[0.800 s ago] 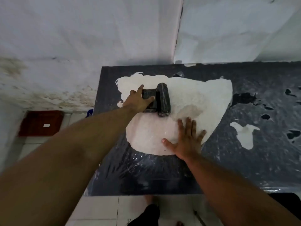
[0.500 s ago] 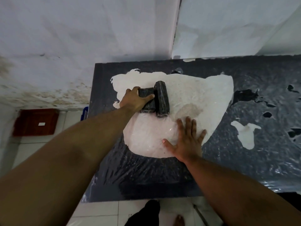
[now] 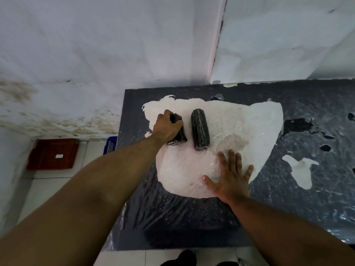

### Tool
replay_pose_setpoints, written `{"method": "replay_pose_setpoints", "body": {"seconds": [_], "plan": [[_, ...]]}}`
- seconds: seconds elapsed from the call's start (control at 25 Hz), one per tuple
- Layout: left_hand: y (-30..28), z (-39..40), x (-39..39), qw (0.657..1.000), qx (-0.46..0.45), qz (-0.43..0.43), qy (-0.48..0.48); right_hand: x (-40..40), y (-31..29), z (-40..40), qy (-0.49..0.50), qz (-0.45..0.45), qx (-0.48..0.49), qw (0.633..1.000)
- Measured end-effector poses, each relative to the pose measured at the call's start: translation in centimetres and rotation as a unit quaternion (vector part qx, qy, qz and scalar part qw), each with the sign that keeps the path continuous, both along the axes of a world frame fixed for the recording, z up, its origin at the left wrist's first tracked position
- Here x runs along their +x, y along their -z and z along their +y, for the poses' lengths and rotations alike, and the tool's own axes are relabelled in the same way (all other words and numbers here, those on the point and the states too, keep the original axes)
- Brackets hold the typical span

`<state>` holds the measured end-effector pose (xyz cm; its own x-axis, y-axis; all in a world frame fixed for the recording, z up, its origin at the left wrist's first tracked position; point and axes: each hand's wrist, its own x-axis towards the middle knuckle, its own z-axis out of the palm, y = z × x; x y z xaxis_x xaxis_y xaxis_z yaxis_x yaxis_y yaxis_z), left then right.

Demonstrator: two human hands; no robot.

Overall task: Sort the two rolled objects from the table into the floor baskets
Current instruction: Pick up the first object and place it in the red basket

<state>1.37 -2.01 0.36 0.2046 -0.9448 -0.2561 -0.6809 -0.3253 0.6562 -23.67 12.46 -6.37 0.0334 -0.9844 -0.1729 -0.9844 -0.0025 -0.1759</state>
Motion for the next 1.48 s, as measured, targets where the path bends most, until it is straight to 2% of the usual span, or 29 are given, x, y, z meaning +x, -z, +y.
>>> {"method": "replay_pose_setpoints", "body": {"seconds": [0.12,0.2,0.36,0.48,0.6,0.72,0.8,0.92,1.04,1.12,1.24,1.48], "plan": [[-0.3,0.7,0.7,0.996,-0.021,0.062,-0.053,-0.1,0.1,0.1,0.002,0.004,0.003,1.000],[-0.6,1.6,0.8,0.995,-0.027,0.069,-0.063,0.0,0.1,0.1,0.005,0.007,0.002,1.000],[-1.0,3.3,2.2,0.999,0.018,0.025,0.011,0.0,0.3,0.0,0.009,0.009,0.001,1.000],[-1.3,4.6,3.9,0.997,0.004,0.049,0.058,-0.1,0.5,0.0,0.012,0.009,0.000,1.000],[-1.9,5.8,4.6,0.994,-0.033,0.099,0.038,-0.1,0.5,0.0,0.010,0.007,0.003,1.000],[-2.0,6.9,4.9,0.991,-0.034,0.120,0.053,-0.3,0.5,0.0,0.005,0.004,0.011,1.000],[-2.0,7.8,5.0,0.991,-0.032,0.096,0.088,-0.4,0.4,0.0,0.001,0.005,0.017,1.000],[-1.6,8.7,5.2,0.988,-0.016,0.013,0.153,-0.3,0.3,-0.1,-0.006,0.003,0.035,0.999],[-1.5,9.6,5.6,0.982,-0.048,-0.045,0.179,-0.1,-0.3,-0.2,-0.016,0.001,0.062,0.998],[-1.7,10.5,5.8,0.977,-0.072,-0.076,0.188,0.3,-0.9,0.3,-0.047,0.000,0.062,0.997],[-1.8,12.1,6.4,0.979,-0.077,-0.072,0.177,1.8,-2.0,1.7,-0.163,-0.027,0.047,0.985],[-2.0,17.7,10.5,0.990,-0.049,-0.077,0.112,7.9,-4.8,0.5,-0.393,-0.092,0.070,0.912]]}}
